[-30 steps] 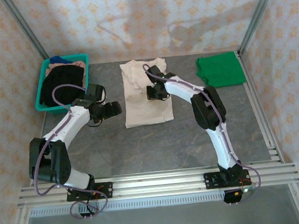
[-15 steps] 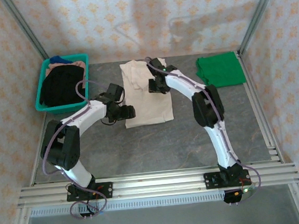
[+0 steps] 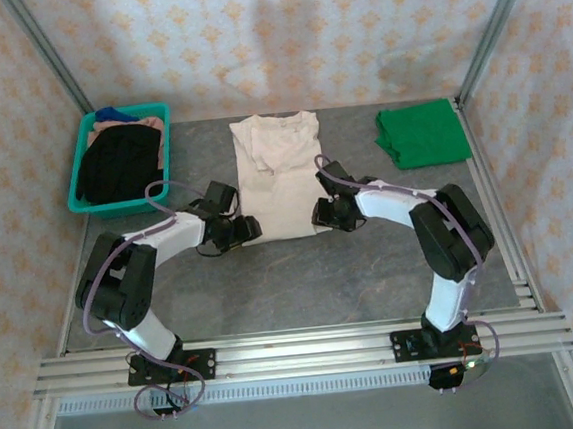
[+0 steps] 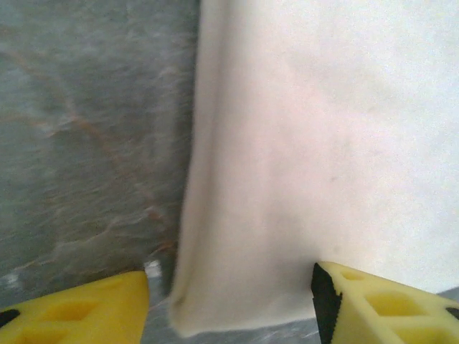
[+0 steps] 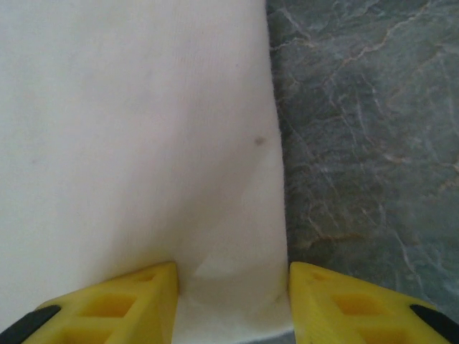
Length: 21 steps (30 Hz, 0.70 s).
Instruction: Fold and stack the t-shirts
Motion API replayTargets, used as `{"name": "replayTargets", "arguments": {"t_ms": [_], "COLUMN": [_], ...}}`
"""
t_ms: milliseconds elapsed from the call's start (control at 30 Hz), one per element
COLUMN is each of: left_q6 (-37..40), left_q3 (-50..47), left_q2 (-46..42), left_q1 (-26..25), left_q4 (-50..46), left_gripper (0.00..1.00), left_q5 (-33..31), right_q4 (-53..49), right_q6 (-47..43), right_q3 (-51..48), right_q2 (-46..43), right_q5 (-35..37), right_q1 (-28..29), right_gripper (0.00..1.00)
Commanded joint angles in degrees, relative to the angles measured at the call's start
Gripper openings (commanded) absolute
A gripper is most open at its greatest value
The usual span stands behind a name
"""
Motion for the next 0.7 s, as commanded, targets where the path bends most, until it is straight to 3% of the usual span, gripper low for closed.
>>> {"name": "replayTargets", "arguments": {"t_ms": [0,133,267,433,667], "left_q6": [-2.34,-1.68,-0.57,1.09,2.81], "left_q3": [-0.34,1.36,2.09,2.24,-2.18], "left_q2": [1.64,2.22,1.20,-0.86,-4.51], "left_q1": [-0.27,-0.19,0.04,1.13,1.43], "left_q4": [5.13,3.25,0.63,-3.03,-7.21], "left_gripper": [0.53,0.23,0.00,0.00,0.00], "left_q5": [2.33,0.70,-1.70,-2.70,-2.76], "right_q4": [0.89,-0.47,-3.65,-10.03,-17.44], "right_q6": [0.22,-0.20,-0.67,-3.61,-8.89], "right_q3": [1.91,2.64,2.83,3.89,3.90], "right_q2": [1.64,2.68,1.68,-1.59,-4.07], "right_q5": [2.60,2.70,5.72,8.09,6.22], "right_q1": [0.20,0.02,-0.20,-0.64,-0.69], "right_gripper": [0.43,0.33,0.18,0.00,0.00]}}
